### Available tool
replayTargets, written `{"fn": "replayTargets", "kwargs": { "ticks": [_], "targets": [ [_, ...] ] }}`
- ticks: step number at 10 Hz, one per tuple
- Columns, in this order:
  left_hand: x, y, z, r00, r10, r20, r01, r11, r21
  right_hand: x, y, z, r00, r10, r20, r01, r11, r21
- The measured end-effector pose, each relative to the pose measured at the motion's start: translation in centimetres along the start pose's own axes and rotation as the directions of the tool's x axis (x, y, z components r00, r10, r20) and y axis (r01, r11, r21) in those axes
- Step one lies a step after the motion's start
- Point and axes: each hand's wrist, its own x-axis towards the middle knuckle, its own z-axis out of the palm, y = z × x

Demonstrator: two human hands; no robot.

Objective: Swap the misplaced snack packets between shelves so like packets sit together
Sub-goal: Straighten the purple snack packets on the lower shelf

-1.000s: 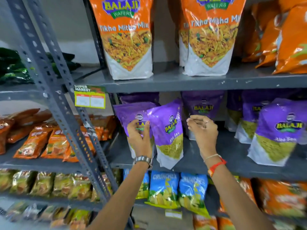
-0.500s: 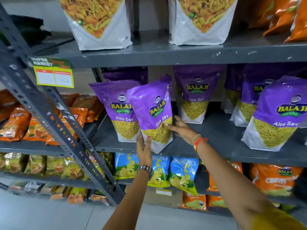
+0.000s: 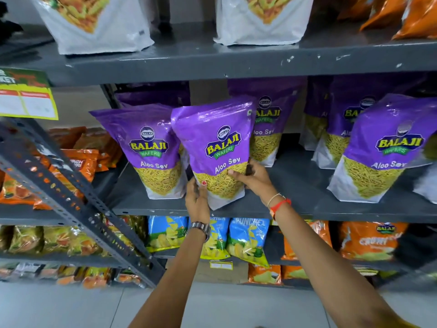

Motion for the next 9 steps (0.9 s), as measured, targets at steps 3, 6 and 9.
{"fn": "replayTargets", "kwargs": {
  "ticks": [3, 6, 9],
  "targets": [
    [2.4, -0.3, 5.6, 0.923, -0.099, 0.371, 0.058, 0.991, 0.119, -2.4, 0.9, -5.2, 0.929, -0.039, -0.368, 0.036, 0.999, -0.017],
    [2.3, -2.3, 8.0, 0.871, -0.171, 0.461, 0.125, 0.984, 0.129, -2.9, 2.2, -7.1, 0.899, -0.033, -0.438, 0.036, 0.999, -0.002],
    [1.2, -1.1, 7.9, 0.895, -0.095, 0.436, 0.035, 0.989, 0.142, -4.2, 1.1, -7.1, 0.926, -0.009, -0.378, 0.025, 0.999, 0.039]
  ]
}}
